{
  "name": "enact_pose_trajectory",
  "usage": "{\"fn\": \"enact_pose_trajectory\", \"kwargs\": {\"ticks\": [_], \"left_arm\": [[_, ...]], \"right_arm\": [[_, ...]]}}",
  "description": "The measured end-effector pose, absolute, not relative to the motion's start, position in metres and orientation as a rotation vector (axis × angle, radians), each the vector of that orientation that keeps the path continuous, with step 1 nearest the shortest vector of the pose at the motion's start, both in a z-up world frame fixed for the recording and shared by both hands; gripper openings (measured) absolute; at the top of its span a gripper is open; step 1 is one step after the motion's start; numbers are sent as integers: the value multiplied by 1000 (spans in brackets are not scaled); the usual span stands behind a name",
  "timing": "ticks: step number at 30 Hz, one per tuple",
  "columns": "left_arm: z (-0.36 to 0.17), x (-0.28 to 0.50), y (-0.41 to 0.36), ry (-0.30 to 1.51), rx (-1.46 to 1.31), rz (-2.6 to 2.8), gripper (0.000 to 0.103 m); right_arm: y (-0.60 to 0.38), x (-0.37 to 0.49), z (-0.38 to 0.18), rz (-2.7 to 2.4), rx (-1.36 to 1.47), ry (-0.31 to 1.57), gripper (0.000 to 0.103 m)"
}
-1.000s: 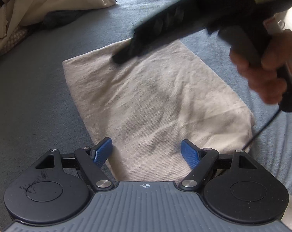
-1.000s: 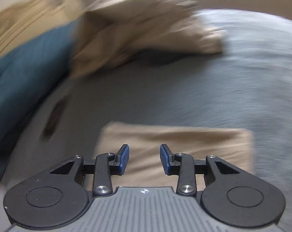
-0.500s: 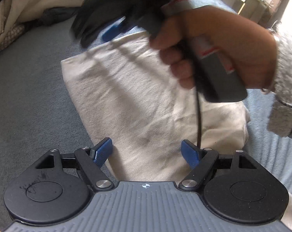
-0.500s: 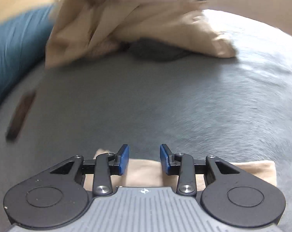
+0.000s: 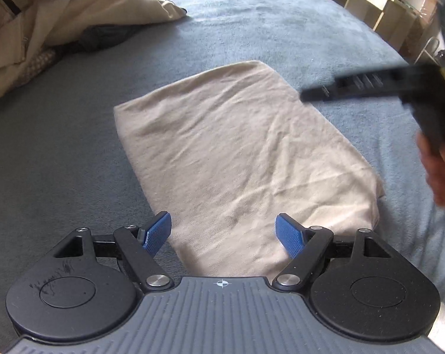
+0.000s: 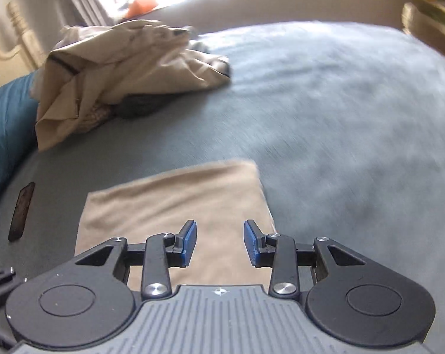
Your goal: Fold clothes
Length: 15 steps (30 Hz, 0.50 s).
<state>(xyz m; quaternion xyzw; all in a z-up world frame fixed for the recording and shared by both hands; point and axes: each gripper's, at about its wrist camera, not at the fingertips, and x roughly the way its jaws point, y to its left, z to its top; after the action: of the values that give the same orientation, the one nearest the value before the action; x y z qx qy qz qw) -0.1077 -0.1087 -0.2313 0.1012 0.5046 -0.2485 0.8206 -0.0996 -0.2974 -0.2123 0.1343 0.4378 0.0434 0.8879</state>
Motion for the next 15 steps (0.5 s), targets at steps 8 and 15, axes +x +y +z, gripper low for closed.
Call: {"fn": "enact_pose_trajectory", "kwargs": {"ticks": [8,15], "left_arm": [[-244,-115,-125,1138,276,-477,79],[-247,-116,-133,1163,320,-432,79]], "right_arm": [[-290,-143,-229,87,249,1026,38],[-297,-171,-228,14,182,1096,38]]}}
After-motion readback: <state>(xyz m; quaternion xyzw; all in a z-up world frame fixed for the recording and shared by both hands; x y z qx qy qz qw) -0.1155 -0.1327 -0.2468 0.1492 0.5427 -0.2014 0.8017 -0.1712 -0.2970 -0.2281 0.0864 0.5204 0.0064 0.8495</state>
